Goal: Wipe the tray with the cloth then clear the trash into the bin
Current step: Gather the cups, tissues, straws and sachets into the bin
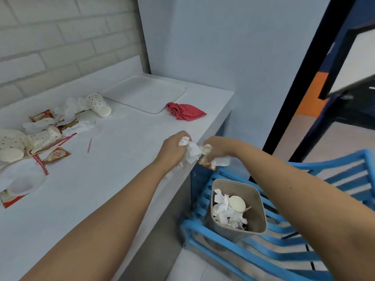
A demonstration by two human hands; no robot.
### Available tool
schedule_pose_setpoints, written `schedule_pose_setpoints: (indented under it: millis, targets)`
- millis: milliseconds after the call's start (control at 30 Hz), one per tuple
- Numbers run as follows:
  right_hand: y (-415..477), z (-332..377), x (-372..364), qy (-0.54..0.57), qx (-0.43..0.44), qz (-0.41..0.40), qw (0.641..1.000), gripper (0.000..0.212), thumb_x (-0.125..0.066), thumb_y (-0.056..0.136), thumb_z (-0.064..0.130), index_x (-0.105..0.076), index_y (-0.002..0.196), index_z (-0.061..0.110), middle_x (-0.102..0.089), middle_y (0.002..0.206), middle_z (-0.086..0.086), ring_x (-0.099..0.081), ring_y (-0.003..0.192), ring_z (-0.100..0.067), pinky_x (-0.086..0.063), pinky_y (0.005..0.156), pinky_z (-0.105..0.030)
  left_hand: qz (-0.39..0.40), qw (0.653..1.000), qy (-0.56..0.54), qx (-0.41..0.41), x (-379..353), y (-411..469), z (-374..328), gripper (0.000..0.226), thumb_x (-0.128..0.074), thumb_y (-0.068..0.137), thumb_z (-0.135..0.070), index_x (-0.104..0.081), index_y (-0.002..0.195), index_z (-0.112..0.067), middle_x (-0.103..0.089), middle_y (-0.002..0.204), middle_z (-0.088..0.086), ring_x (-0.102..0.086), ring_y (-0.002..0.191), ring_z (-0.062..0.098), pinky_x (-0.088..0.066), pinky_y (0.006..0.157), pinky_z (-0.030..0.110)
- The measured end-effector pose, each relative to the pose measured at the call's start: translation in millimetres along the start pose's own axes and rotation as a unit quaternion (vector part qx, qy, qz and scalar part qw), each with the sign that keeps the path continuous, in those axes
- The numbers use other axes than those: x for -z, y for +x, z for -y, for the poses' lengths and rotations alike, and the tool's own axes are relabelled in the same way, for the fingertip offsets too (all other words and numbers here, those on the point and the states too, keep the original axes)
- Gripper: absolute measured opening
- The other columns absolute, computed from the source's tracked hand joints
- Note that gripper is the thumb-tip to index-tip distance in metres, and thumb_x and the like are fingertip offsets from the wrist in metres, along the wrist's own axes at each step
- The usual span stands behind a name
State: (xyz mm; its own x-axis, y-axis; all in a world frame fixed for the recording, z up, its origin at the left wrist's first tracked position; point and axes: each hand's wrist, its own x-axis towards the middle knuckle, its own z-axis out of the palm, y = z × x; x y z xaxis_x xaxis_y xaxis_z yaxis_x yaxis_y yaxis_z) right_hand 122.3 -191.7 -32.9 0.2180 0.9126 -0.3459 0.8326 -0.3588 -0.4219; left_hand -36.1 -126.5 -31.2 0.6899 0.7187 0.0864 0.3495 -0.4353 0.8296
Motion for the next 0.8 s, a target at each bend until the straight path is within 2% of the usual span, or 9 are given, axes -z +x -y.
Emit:
schedule_pose_setpoints:
  millis: [67,133,200,267,367,533,633,733,800]
  targets:
    - [-4,-24,-5,-0.002,-0.036,-0.001,0.999,0.023,-0.070,0.080,0.018,-0.047,0.077,0.016,-0.051,0.080,0.002,-0.049,0.076,-0.020,-0.031,0.052,-0.022,0.024,1.000,-0.008,0.010,-20,1,-6,0.019,-0.038,0.083,0.002,-0.047,0.080,-0.014,-0.050,0.073,-0.006,-0.046,0.068,0.012,-0.037,0.048,0.012]
    - [-5,-51,-16,-0.005,-0.078,0.005,0.997,0.029,-0.069,0.081,0.017,-0.045,0.098,0.015,-0.052,0.097,-0.003,-0.049,0.088,-0.024,-0.034,0.055,-0.023,0.050,0.998,-0.013,0.029,-39,4,-7,0.018,-0.041,0.084,0.003,-0.046,0.089,-0.013,-0.051,0.080,-0.006,-0.048,0.074,0.012,-0.038,0.059,0.019]
    - [-3,-81,-34,0.023,-0.113,0.003,0.993,0.053,-0.070,0.079,0.012,-0.041,0.124,0.014,-0.052,0.119,-0.011,-0.051,0.105,-0.029,-0.043,0.072,-0.029,0.067,0.996,-0.024,0.051,-56,7,-8,0.009,-0.046,0.090,-0.011,-0.045,0.097,-0.017,-0.052,0.091,-0.004,-0.052,0.086,0.015,-0.040,0.069,0.025]
    - [-5,-107,-54,0.046,-0.136,-0.008,0.990,0.074,-0.069,0.080,0.008,-0.029,0.141,0.013,-0.048,0.134,-0.014,-0.049,0.119,-0.031,-0.043,0.091,-0.034,0.078,0.994,0.003,0.079,-75,12,-6,0.022,-0.044,0.094,-0.038,-0.046,0.108,-0.020,-0.054,0.103,-0.002,-0.054,0.096,0.017,-0.043,0.081,0.030]
    - [-7,-139,-90,0.053,-0.124,-0.002,0.991,0.066,-0.065,0.084,0.009,-0.033,0.140,0.016,-0.051,0.135,-0.013,-0.051,0.120,-0.030,-0.043,0.096,-0.035,0.078,0.985,-0.073,0.132,-101,12,-8,0.038,-0.032,0.096,-0.040,-0.050,0.102,-0.007,-0.055,0.101,0.010,-0.052,0.096,0.025,-0.041,0.083,0.030]
    - [-13,-177,-127,0.022,-0.090,0.114,0.989,0.070,-0.072,0.078,0.041,-0.043,0.138,0.024,-0.042,0.140,-0.002,-0.037,0.134,-0.025,-0.033,0.110,-0.037,0.079,0.977,-0.116,0.160,-137,16,1,0.011,-0.041,0.087,-0.015,-0.050,0.092,-0.019,-0.050,0.095,0.000,-0.048,0.085,0.010,-0.040,0.070,0.023]
    - [-6,-179,-109,0.194,-0.078,0.034,0.977,0.043,-0.060,0.091,0.035,-0.051,0.129,0.018,-0.053,0.126,-0.003,-0.050,0.120,-0.021,-0.047,0.093,-0.029,0.093,0.972,-0.085,0.198,-157,18,14,0.019,-0.044,0.088,-0.003,-0.053,0.100,-0.015,-0.054,0.106,0.007,-0.053,0.088,0.013,-0.043,0.069,0.023]
    - [-10,-170,-85,0.505,-0.097,0.053,0.856,0.022,-0.044,0.098,0.042,-0.054,0.113,0.031,-0.058,0.108,-0.002,-0.062,0.089,-0.017,-0.052,0.063,-0.020,0.099,0.973,-0.053,0.201,-178,14,25,0.021,-0.052,0.086,-0.001,-0.055,0.096,-0.019,-0.051,0.119,0.012,-0.054,0.095,0.017,-0.042,0.073,0.022]
    - [-10,-168,-77,0.546,-0.075,0.125,0.825,0.024,-0.042,0.098,0.046,-0.053,0.114,0.032,-0.060,0.106,-0.004,-0.064,0.082,-0.019,-0.055,0.062,-0.022,0.100,0.975,-0.051,0.194,-192,12,28,0.019,-0.055,0.084,-0.003,-0.057,0.093,-0.020,-0.048,0.120,0.013,-0.055,0.091,0.013,-0.040,0.072,0.017]
